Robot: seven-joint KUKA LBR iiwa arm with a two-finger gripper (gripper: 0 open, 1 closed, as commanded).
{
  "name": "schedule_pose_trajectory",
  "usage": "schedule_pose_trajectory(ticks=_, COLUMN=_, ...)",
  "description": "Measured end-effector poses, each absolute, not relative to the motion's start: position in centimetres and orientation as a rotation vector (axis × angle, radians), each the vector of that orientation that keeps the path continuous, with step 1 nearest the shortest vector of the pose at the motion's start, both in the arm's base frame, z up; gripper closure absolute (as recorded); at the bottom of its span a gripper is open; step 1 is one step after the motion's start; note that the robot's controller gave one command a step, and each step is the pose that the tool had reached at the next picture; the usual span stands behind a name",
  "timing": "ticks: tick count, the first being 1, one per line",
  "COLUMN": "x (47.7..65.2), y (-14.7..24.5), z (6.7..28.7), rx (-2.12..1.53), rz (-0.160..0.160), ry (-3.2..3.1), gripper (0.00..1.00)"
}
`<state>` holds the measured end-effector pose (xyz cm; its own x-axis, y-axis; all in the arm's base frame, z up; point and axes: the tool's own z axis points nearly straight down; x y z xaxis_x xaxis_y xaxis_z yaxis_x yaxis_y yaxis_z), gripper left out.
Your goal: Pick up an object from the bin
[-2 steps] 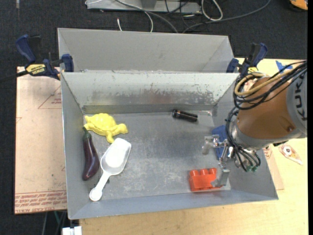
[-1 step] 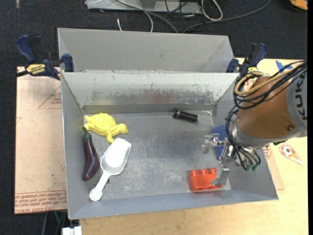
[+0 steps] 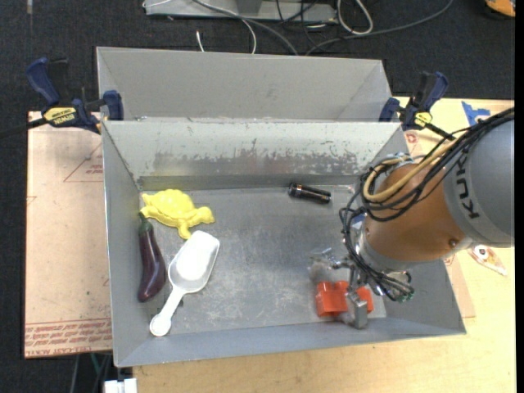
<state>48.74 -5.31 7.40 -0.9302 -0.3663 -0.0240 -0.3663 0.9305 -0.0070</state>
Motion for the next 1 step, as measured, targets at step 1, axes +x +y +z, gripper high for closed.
schedule_pose_trajectory(ticks=1, x=48.13, y=-3.67, z=13.26, rx=-0.477, rz=0.001, ry=3.101, gripper=0.0)
